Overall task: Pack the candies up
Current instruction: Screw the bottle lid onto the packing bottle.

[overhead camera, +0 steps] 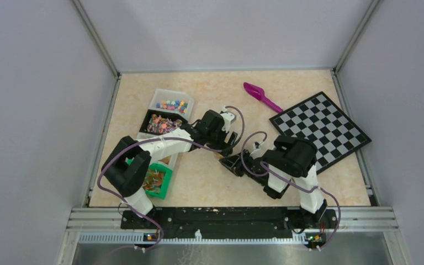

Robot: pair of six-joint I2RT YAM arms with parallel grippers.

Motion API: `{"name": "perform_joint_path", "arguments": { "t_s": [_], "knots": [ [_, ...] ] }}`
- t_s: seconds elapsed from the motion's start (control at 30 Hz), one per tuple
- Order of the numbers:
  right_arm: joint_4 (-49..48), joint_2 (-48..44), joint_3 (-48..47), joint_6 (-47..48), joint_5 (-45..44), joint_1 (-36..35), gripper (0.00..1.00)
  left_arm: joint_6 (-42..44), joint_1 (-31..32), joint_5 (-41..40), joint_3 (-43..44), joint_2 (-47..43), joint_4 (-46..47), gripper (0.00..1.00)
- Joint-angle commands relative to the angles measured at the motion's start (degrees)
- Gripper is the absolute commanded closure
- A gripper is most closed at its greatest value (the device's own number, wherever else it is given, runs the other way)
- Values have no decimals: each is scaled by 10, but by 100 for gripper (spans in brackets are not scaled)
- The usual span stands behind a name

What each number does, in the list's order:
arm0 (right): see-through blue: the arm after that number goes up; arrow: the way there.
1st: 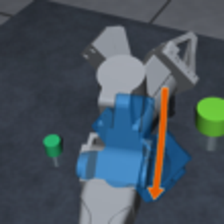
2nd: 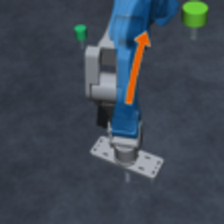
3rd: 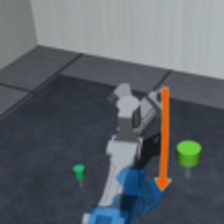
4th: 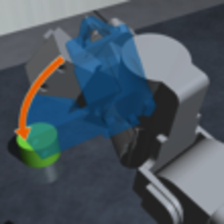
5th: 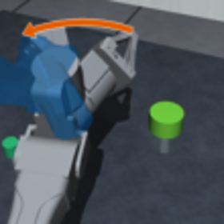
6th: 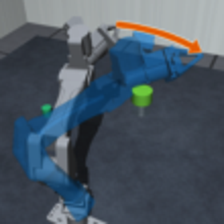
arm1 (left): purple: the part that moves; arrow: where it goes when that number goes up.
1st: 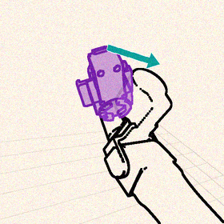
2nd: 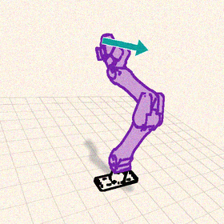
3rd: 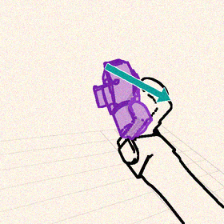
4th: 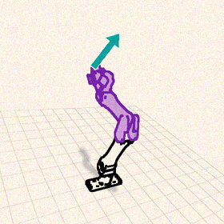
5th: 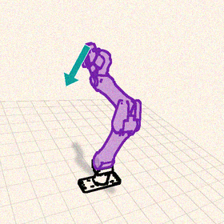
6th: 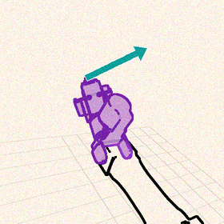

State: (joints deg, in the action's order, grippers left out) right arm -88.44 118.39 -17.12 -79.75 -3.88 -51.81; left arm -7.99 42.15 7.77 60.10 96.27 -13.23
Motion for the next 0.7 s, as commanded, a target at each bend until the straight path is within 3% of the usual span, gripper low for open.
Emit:
{"name": "perform_joint_path", "arguments": {
  "t_s": [0.0,0.5,0.67],
  "knots": [
    [-102,7,6,-8,-47,36,69,-12,7,-21,-33,8,-61,18],
    [-101,6,16,39,-4,125,70,23,7,6,-58,-4,-64,11],
    [-101,12,1,39,17,137,71,28,7,11,-55,-10,-62,1]
  ]
}}
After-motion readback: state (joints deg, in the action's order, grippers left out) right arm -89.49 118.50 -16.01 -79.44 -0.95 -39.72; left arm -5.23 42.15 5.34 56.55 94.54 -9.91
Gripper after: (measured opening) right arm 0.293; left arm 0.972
